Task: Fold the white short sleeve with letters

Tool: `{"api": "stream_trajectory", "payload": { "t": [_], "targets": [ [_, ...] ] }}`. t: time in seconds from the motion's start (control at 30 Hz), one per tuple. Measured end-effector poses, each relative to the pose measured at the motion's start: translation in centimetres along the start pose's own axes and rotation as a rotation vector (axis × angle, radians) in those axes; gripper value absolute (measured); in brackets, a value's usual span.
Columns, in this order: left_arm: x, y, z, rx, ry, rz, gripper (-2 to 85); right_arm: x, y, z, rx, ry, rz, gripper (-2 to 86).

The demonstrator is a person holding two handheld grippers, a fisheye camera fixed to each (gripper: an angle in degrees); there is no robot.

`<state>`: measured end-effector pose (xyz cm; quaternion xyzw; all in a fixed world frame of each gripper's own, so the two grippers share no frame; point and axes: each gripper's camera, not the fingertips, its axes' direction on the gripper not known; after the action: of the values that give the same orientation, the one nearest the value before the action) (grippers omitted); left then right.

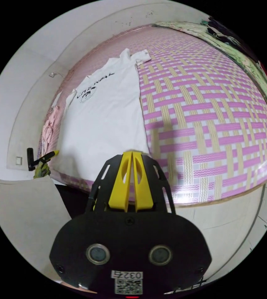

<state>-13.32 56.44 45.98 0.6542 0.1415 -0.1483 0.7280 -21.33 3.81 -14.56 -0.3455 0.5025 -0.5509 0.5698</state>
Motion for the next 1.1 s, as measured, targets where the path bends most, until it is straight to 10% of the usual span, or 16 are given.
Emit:
{"api": "stream_trajectory", "payload": {
  "t": [0.5,0.73,1.1],
  "targets": [
    [0.4,-4.4,-5.6,0.106,-0.134,0.145,4.2,-4.3,4.3,-5.6,0.147,0.003,0.166,-1.0],
    [-8.2,-18.0,-2.2,0.088,-0.015,-0.077,7.8,-6.4,1.5,-4.0,0.093,-0.069,0.105,-1.0],
    [-11.0,-15.7,-5.1,0.286,0.153,-0.125,-1.4,-3.3,-3.4,0.2,-0.052,-0.135,0.088,-1.0]
  ]
}}
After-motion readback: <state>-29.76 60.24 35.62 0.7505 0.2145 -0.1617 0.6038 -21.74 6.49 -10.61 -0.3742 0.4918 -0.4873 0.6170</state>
